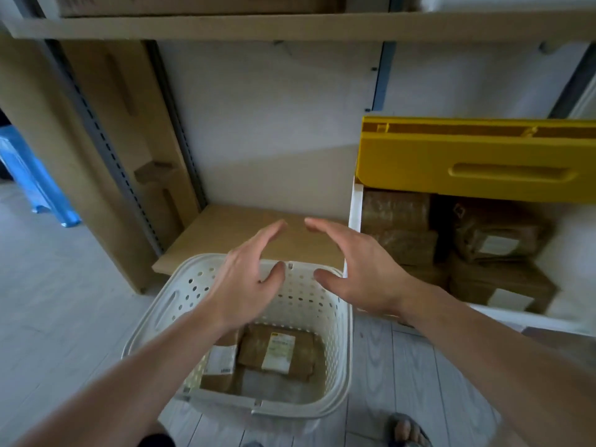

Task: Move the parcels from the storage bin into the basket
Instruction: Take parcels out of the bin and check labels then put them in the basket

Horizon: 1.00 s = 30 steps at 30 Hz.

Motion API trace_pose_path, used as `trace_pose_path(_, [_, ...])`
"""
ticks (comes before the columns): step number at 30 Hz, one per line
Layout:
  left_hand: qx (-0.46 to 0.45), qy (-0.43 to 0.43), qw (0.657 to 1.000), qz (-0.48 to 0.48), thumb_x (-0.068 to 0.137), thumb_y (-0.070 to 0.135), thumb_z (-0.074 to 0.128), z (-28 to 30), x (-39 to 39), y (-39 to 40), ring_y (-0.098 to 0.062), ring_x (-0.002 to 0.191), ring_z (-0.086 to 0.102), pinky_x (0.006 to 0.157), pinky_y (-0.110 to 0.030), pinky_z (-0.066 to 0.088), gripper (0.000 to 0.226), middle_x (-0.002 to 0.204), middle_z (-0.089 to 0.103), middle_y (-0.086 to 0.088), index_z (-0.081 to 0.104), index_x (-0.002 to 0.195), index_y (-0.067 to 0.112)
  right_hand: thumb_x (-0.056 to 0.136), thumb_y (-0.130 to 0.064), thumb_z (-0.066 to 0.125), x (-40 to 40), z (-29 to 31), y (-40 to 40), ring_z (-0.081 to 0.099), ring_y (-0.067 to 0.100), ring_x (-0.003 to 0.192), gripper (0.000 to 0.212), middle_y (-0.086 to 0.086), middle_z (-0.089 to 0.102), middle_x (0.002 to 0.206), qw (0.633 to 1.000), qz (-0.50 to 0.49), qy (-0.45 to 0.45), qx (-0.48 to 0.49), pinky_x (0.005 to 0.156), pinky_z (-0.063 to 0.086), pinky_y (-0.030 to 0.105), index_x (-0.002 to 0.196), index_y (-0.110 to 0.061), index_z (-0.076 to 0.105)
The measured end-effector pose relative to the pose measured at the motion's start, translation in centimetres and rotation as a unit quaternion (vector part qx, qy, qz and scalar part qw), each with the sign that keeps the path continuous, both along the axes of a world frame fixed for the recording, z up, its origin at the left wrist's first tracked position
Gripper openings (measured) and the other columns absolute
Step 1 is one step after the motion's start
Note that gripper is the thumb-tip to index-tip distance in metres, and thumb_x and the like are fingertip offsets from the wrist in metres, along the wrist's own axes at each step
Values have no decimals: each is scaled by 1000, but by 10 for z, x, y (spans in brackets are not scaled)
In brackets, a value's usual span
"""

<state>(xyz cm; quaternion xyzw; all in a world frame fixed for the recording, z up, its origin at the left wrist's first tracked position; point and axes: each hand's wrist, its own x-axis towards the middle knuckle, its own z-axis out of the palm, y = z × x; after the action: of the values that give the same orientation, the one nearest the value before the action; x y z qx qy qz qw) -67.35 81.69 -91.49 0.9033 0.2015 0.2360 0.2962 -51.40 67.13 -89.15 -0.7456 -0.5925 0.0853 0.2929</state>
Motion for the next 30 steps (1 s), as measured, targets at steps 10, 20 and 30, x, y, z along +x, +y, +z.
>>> trace_pose_path(10, [15,-69,994,-77,91,21,60,12,54,-39,7,136,43,114,-33,42,61,147,51,19,45,150,24,90,-30,69,36,2,-49,36,-2,141,75,-16,41,155,998,-63,-2,17,116,35,23,155,-29,32])
trace_pose_path(20, [-43,-82,985,-144,89,28,55,0,132,-106,2,141,39,117,-33,38,65,151,48,15,40,152,28,90,-30,71,76,-3,-142,34,-5,140,76,-22,39,153,979,-203,25,13,111,27,14,155,-35,30])
trace_pose_path(30, [-81,-80,984,-137,98,15,55,0,203,-159,1,141,38,112,-14,30,58,153,46,10,38,154,21,84,-37,72,128,-15,-205,42,5,138,77,-15,46,149,930,-349,101,61,117,38,40,152,-32,36])
